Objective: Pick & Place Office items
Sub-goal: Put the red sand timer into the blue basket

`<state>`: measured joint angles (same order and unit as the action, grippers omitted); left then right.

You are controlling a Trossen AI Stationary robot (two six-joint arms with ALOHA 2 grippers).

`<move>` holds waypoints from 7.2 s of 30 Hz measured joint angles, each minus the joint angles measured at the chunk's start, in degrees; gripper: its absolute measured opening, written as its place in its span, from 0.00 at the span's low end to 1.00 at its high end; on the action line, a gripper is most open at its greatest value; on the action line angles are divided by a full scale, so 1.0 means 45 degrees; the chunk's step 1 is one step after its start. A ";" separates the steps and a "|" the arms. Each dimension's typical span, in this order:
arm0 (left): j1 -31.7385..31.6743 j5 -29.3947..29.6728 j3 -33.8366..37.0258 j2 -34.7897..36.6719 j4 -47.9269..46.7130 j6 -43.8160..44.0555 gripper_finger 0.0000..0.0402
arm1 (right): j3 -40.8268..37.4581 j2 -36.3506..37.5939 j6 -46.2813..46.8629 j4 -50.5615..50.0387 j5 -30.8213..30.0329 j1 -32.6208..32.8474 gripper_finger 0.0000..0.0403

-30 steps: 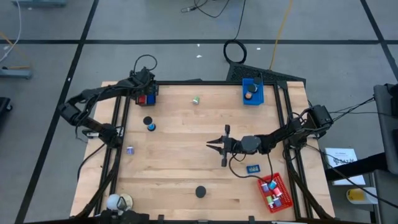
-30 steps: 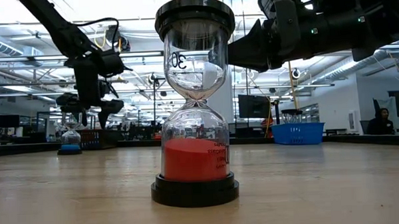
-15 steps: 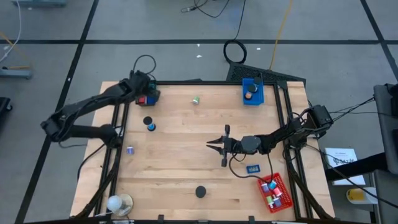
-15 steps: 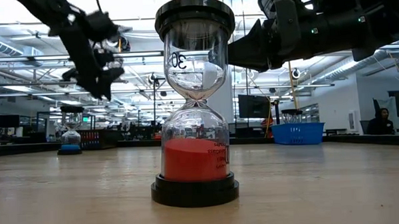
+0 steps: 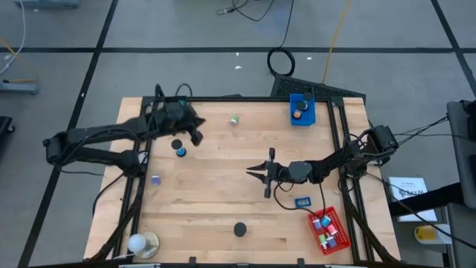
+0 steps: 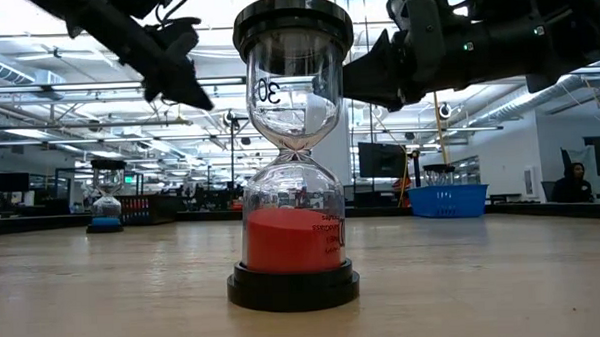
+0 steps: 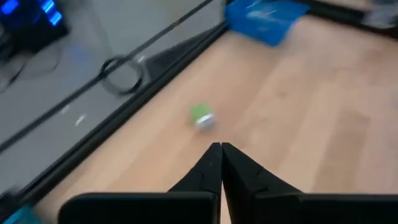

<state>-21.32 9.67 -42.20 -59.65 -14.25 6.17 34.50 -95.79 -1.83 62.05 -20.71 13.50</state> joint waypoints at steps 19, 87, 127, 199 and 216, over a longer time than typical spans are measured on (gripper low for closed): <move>0.4376 -0.0118 0.6250 -0.0663 1.1737 -0.0597 0.01 | 0.0000 -0.0005 0.0799 -0.1204 -0.0520 -0.0336 0.11; 0.5591 0.0783 0.8147 -0.0667 1.3446 -0.0748 0.05 | 1.1152 -0.4330 0.3144 -1.5344 0.3633 0.3517 0.72; 0.5591 0.0875 0.8147 -0.0667 1.3103 -0.0646 0.05 | 0.1726 0.7138 0.8280 -2.0433 -0.2045 -0.3634 0.49; 0.6188 0.0554 0.7986 -0.4611 1.7433 -0.1183 0.05 | 0.2617 0.6266 0.4584 -2.4109 0.2331 -0.8952 0.77; 0.6183 0.0641 0.7986 -0.4607 1.7424 -0.1219 0.05 | 0.3989 0.6524 0.4548 -2.4345 0.2586 -0.9192 0.51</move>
<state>6.50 12.55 -6.26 -80.38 64.16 0.69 52.45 -66.43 18.63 -47.51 -9.07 -27.87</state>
